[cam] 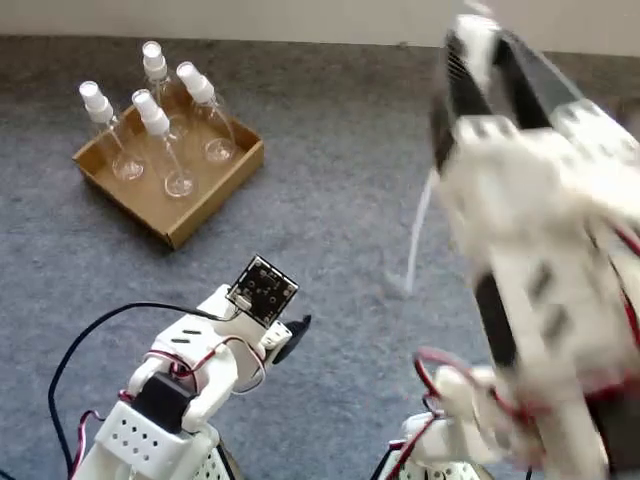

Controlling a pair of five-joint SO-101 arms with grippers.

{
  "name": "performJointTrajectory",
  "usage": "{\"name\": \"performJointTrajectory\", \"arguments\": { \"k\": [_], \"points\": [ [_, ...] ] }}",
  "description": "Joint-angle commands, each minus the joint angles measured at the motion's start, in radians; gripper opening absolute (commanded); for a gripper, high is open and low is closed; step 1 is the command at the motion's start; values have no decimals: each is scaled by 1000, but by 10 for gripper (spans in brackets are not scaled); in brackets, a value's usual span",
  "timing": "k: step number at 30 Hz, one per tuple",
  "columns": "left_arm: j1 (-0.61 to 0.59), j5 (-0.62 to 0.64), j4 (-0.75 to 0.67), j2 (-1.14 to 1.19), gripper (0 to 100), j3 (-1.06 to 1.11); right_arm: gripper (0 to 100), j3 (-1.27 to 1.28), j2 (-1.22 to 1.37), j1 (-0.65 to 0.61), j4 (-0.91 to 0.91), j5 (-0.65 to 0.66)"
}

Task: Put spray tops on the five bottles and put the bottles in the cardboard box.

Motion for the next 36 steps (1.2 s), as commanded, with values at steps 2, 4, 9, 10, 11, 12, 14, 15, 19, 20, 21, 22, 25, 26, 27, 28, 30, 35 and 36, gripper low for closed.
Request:
{"name": "performJointTrajectory", "arguments": {
  "k": [2,4,9,10,11,12,14,15,19,20,21,22,25,26,27,28,30,35,36],
  "points": [
    [13,-11,-135,-13,109,58,40,-93,-130,104,19,9],
    [13,-11,-152,-13,109,61,40,-93,-168,124,19,9],
    [13,-11,-150,-13,109,59,40,-91,-262,163,19,9],
    [13,-11,-150,-13,109,59,40,-91,-278,177,19,9],
    [13,-11,-150,-13,109,59,40,-87,-295,194,19,9],
    [13,-11,-150,-13,109,59,40,-71,-314,208,19,9],
    [13,-11,-150,-13,109,59,40,-12,-354,223,19,9],
    [13,-11,-150,-13,109,59,40,27,-377,220,19,9],
    [13,-11,-150,-13,109,61,40,173,-492,220,19,9],
    [13,-11,-150,-13,109,61,40,206,-524,220,18,9],
    [15,-11,-150,-13,109,59,40,243,-556,220,18,6],
    [15,-11,-153,-13,109,58,40,283,-587,220,18,6],
    [15,-11,-157,-13,109,41,40,414,-664,220,18,9],
    [15,-11,-157,-13,109,28,40,464,-685,220,18,9],
    [15,-11,-157,-13,110,16,40,518,-705,220,18,9],
    [15,-12,-157,-13,110,4,40,570,-727,220,18,9],
    [16,-12,-157,-13,111,-21,40,668,-768,220,18,11],
    [82,-12,-244,-13,112,-36,40,871,-852,219,-19,5],
    [107,-12,-265,-13,112,-35,40,921,-868,219,-39,5]
  ]
}}
